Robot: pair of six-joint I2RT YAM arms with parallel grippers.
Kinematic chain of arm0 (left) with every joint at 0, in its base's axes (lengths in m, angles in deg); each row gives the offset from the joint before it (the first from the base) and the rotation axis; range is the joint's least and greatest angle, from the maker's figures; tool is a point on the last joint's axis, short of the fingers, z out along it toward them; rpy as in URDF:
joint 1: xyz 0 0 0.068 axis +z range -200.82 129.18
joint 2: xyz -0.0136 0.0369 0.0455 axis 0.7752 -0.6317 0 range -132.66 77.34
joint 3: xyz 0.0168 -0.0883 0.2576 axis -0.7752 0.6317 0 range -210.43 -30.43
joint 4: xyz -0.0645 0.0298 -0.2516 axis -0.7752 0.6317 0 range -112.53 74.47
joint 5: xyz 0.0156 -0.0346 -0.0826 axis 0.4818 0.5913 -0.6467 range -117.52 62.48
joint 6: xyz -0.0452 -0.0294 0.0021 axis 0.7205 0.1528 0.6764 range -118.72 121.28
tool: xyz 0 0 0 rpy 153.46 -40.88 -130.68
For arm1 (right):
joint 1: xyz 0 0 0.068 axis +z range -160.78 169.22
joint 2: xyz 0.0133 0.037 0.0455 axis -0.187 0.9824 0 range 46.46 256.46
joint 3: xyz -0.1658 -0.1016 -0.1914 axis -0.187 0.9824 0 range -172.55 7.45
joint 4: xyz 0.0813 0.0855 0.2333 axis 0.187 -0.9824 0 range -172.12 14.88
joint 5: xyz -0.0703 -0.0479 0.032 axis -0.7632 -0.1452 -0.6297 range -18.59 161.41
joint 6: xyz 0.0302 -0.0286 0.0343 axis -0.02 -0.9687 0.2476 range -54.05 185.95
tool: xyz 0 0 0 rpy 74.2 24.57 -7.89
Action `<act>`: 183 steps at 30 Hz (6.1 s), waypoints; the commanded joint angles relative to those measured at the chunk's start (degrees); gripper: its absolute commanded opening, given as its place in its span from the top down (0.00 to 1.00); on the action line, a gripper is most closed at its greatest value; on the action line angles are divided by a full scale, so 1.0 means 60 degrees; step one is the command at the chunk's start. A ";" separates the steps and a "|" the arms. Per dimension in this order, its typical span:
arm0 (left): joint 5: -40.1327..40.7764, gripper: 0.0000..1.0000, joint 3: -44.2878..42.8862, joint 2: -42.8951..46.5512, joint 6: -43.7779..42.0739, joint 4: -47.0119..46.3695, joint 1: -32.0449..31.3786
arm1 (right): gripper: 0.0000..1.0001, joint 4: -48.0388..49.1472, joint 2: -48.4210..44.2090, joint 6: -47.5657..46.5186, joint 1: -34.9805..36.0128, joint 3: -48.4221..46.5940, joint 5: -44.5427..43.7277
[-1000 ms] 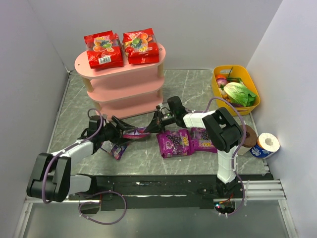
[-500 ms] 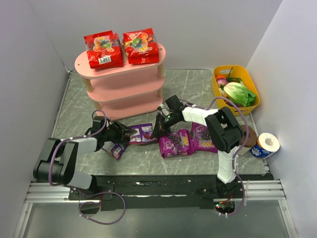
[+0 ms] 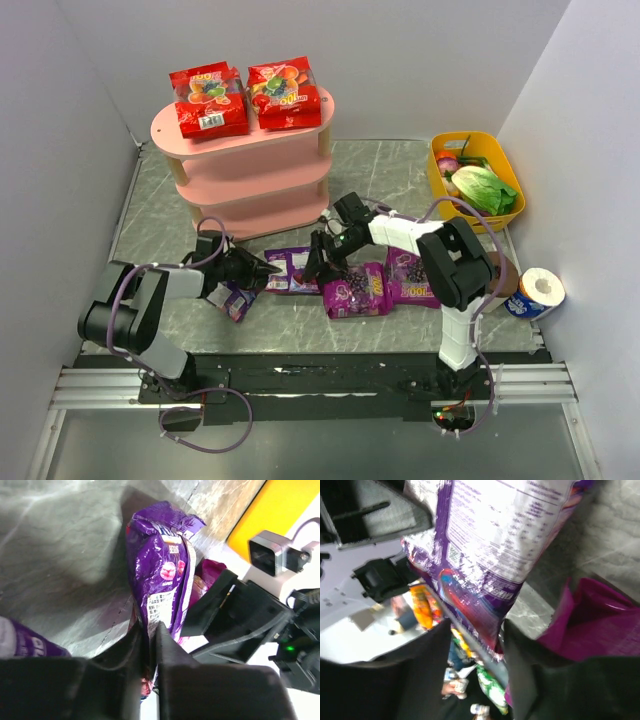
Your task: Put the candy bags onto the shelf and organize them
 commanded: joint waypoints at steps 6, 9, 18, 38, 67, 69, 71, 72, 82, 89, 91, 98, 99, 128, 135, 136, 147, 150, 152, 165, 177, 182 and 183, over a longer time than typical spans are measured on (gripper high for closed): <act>0.0614 0.99 -0.0970 0.1525 -0.1631 0.1233 -0.0072 | 0.20 -0.0652 -0.2373 -0.0240 -0.0076 -0.0094 -0.2266; 0.0760 0.99 -0.1219 0.2331 -0.2085 0.1701 -0.0072 | 0.17 -0.0387 -0.3164 -0.0094 -0.0193 0.0140 -0.2984; 0.0849 0.99 -0.1850 0.4573 -0.3448 0.3109 -0.0072 | 0.17 0.0521 -0.4908 0.0390 -0.0633 0.0886 -0.4522; 0.2342 0.99 -0.2480 0.3887 -0.0901 -0.1503 -0.0072 | 0.17 0.1004 -0.6535 0.0493 -0.1043 0.1664 -0.5082; 0.2856 0.90 -0.5247 -0.0303 0.0785 -0.2151 -0.0189 | 0.21 0.7039 -0.2215 0.4212 -0.0912 -0.0708 -0.3982; 0.2739 0.90 -0.5584 -0.0420 0.0639 -0.1755 -0.0189 | 0.23 0.7318 -0.1908 0.4330 -0.0868 -0.1045 -0.4156; 0.2607 0.89 -0.5833 -0.0582 0.0536 -0.1551 -0.0189 | 0.26 0.7421 -0.1716 0.4389 -0.0824 -0.1366 -0.4274; 0.2578 0.89 -0.5878 -0.0669 0.0507 -0.1491 -0.0175 | 0.27 0.7363 -0.1556 0.4375 -0.0824 -0.1470 -0.4435; 0.2007 0.88 -0.6844 -0.1475 0.0082 -0.0861 -0.0160 | 0.72 0.6513 -0.1071 0.4242 -0.0795 -0.1999 -0.4758; 0.1772 0.85 -0.7138 -0.1856 -0.0021 -0.0671 -0.0160 | 0.94 0.6542 -0.1378 0.4257 -0.0809 -0.1500 -0.4919; 0.1757 0.82 -0.7153 -0.1944 -0.0035 -0.0641 -0.0160 | 0.96 0.6658 -0.1422 0.4272 -0.0794 -0.1398 -0.4920; 0.1889 0.58 -0.6729 -0.1639 -0.0006 -0.0700 -0.0175 | 0.98 0.6952 -0.1554 0.4608 -0.0648 -0.1105 -0.4832; 0.2005 0.53 -0.6554 -0.1550 -0.0006 -0.0656 -0.0175 | 0.98 0.6967 -0.1583 0.4667 -0.0604 -0.1003 -0.4861; 0.3485 0.22 -0.3755 0.2200 -0.1001 0.1877 -0.0204 | 1.00 0.6366 -0.2565 0.5136 -0.0457 -0.0387 -0.6384; 0.4406 0.20 -0.3052 0.3985 -0.1983 0.3385 -0.0204 | 1.00 0.6542 -0.2390 0.5867 -0.0428 -0.0474 -0.6779; 0.4814 0.19 -0.2964 0.4539 -0.2085 0.3808 -0.0189 | 1.00 0.6542 -0.2360 0.6086 -0.0443 -0.0489 -0.6911; 0.6854 0.16 -0.2348 0.7400 -0.2482 0.6476 -0.0189 | 1.00 0.5562 -0.1965 0.7246 -0.0121 -0.1177 -0.7630; 0.7044 0.15 -0.2319 0.7548 -0.2380 0.7048 -0.0189 | 0.93 0.5180 -0.2008 0.7071 0.0025 -0.1309 -0.7455; 0.7118 0.14 -0.2275 0.7519 -0.2292 0.7282 -0.0175 | 0.76 0.4816 -0.2067 0.6982 0.0070 -0.1339 -0.7352; 0.6797 0.09 -0.2084 0.7416 -0.2540 0.8133 0.0484 | 0.27 0.3628 -0.4556 0.4365 0.0055 -0.0270 -0.7367; 0.6093 0.03 -0.1733 0.6231 -0.2878 0.9143 0.1305 | 0.20 0.2763 -0.3855 0.1068 0.0640 0.0507 -0.4715; 0.5990 0.04 -0.1425 0.5834 -0.2425 0.9275 0.1349 | 0.23 0.2748 -0.3227 -0.0091 0.1489 0.0434 -0.4745; 0.5990 0.03 -0.1396 0.5790 -0.2365 0.9305 0.1349 | 0.24 0.2763 -0.3079 -0.0412 0.1563 0.0376 -0.4657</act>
